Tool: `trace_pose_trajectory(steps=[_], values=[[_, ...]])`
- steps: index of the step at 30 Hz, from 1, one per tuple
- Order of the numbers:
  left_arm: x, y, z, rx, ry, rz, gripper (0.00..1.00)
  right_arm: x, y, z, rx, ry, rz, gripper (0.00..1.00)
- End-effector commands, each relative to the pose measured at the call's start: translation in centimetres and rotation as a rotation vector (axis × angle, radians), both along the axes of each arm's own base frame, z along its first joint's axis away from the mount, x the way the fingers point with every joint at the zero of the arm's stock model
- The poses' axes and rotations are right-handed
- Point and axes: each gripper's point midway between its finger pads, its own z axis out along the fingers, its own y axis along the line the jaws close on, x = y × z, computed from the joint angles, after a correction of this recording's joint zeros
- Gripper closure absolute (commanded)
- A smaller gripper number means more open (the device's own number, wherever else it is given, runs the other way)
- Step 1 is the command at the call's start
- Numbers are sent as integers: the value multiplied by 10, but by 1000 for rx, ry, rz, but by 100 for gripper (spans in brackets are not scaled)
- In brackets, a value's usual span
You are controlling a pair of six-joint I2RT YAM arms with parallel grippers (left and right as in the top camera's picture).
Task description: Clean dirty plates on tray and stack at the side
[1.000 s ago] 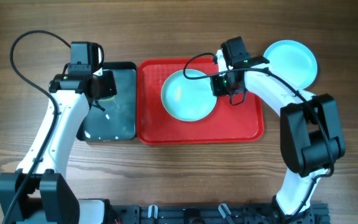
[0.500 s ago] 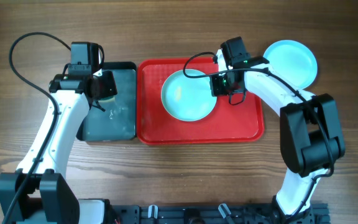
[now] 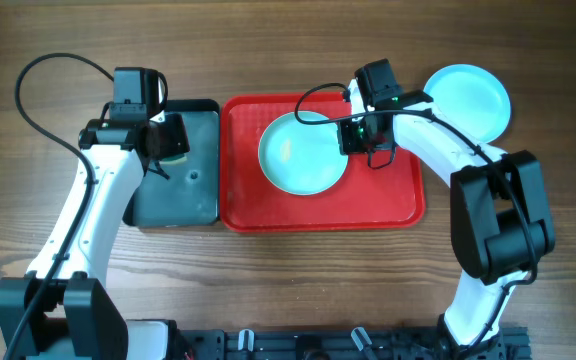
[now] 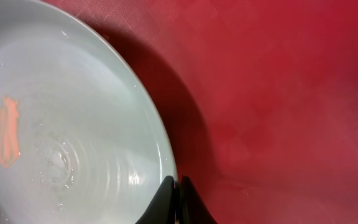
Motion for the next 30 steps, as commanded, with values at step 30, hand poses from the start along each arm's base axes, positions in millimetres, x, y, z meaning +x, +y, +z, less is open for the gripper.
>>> trace_pose_trajectory(steps=[30], values=[[21,-3,18,57,-98,-124,96,-9,19,-1,103,48,25,96]])
